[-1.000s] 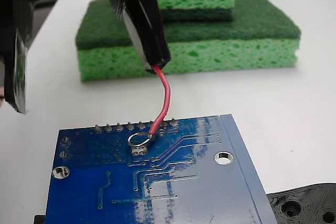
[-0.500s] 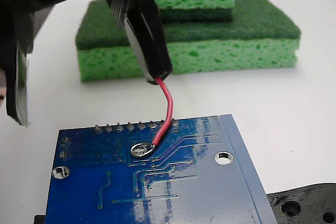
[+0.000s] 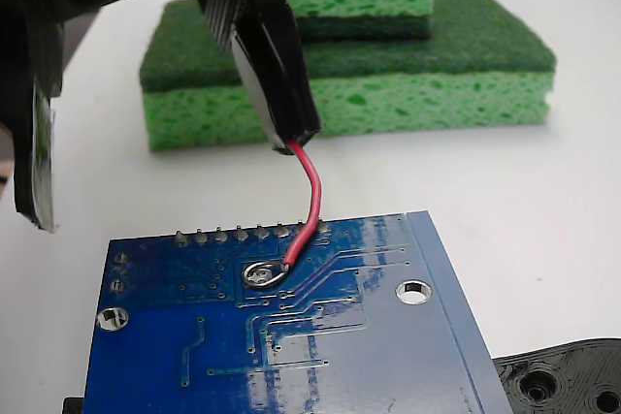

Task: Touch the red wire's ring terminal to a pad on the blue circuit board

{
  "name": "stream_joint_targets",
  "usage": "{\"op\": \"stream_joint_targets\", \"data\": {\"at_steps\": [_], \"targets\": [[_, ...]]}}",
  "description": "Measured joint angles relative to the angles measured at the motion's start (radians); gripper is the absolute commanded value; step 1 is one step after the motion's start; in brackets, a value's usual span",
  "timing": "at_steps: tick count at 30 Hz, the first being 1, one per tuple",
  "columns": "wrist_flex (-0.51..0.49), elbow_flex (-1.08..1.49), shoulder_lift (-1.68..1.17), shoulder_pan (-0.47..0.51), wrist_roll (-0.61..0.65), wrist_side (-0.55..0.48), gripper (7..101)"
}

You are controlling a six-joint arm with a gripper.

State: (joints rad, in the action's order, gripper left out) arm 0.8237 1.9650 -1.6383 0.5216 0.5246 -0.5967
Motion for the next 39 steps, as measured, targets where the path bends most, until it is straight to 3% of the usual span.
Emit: {"op": "stream_joint_targets", "data": {"at_steps": [9, 15, 22, 28, 35, 39], "targets": [[0.009, -0.005, -0.014, -0.003, 0.002, 0.000, 100.3], [0.046, -0.002, -0.137, -0.038, -0.066, 0.029, 100.3], [0.063, 0.147, -0.410, -0.121, -0.236, 0.230, 100.3], [-0.032, 0.520, -0.815, -0.161, -0.394, 0.310, 100.3], [-0.003, 0.871, -1.278, -0.397, -0.552, 0.509, 100.3], [0.003, 0.933, -1.411, -0.430, -0.563, 0.560, 100.3]]}}
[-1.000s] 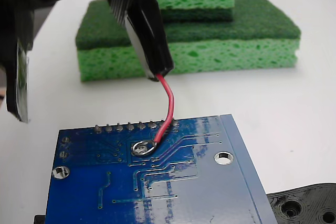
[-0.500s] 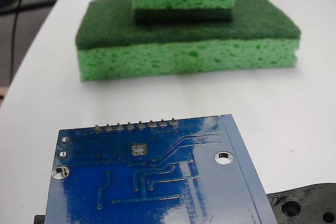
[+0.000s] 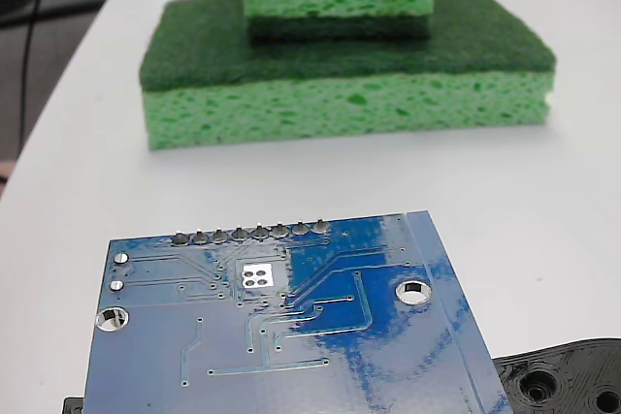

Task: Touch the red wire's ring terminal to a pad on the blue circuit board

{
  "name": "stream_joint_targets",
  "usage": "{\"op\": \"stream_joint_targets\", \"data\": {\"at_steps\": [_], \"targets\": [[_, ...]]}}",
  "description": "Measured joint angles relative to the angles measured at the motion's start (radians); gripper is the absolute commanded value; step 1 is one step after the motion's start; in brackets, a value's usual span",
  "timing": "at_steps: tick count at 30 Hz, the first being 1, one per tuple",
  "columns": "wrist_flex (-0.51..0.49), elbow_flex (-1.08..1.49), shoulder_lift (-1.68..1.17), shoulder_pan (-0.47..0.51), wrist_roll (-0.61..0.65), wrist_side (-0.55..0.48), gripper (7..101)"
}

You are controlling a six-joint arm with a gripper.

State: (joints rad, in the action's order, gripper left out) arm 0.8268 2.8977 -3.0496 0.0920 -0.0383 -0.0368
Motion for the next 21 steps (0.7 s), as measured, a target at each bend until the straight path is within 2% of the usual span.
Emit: {"op": "stream_joint_targets", "data": {"at_steps": [4, 9, 12, 21], "targets": [[-0.046, 0.044, 0.014, -0.026, -0.031, 0.021, 100.3], [-0.048, 0.055, 0.002, -0.127, -0.043, 0.112, 100.3], [-0.049, 0.074, 0.000, -0.133, -0.049, 0.144, 100.3], [-0.054, 0.103, 0.000, -0.133, -0.037, 0.133, 100.3]]}}
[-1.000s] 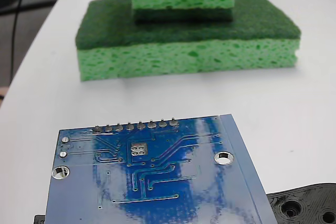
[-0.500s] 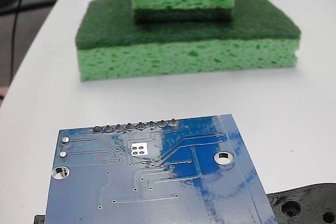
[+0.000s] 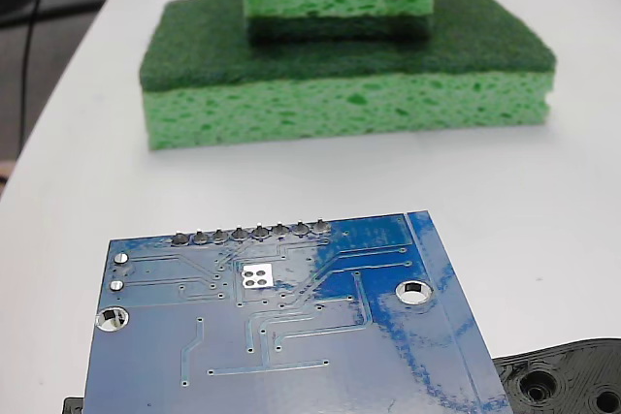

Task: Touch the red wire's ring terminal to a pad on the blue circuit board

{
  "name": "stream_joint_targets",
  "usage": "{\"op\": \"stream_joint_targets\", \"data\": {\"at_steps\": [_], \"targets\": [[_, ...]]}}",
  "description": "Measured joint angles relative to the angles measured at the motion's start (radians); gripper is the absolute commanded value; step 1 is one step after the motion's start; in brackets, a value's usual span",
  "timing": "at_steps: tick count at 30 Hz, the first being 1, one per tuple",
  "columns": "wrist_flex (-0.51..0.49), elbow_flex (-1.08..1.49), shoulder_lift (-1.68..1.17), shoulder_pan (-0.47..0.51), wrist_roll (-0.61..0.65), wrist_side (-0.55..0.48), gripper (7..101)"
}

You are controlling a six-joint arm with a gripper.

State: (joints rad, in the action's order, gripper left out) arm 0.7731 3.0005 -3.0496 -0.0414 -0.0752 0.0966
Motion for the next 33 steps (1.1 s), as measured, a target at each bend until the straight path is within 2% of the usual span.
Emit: {"op": "stream_joint_targets", "data": {"at_steps": [33], "targets": [[0.000, 0.000, -0.002, -0.002, 0.011, -0.011, 100.3]]}}
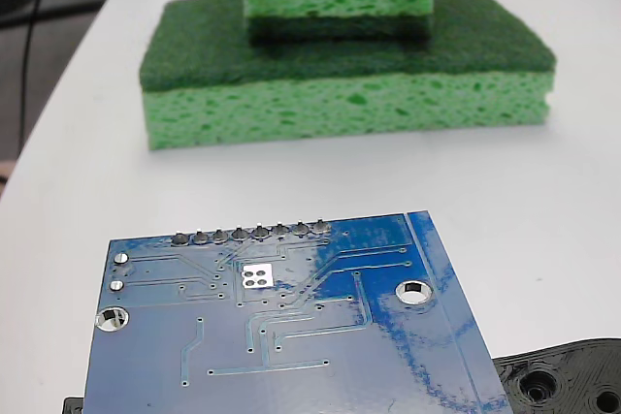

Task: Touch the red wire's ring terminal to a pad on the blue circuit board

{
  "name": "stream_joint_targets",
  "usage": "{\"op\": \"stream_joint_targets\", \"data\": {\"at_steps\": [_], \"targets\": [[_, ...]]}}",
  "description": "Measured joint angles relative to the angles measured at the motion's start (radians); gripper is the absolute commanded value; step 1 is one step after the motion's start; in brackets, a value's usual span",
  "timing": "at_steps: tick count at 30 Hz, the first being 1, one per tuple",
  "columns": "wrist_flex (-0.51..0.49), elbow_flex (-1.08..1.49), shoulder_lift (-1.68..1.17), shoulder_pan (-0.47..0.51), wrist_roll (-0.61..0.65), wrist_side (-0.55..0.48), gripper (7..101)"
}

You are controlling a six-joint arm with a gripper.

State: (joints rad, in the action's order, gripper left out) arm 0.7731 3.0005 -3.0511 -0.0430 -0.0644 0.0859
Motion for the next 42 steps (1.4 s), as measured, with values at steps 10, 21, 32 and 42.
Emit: {"op": "stream_joint_targets", "data": {"at_steps": [10, 21, 32, 42], "targets": [[0.000, 0.000, 0.000, 0.000, 0.002, -0.003, 100.3], [0.000, 0.000, 0.000, 0.000, 0.002, -0.003, 100.3], [0.000, 0.000, 0.000, 0.000, 0.002, -0.003, 100.3], [0.000, 0.000, 0.000, 0.000, 0.002, -0.003, 100.3]]}}
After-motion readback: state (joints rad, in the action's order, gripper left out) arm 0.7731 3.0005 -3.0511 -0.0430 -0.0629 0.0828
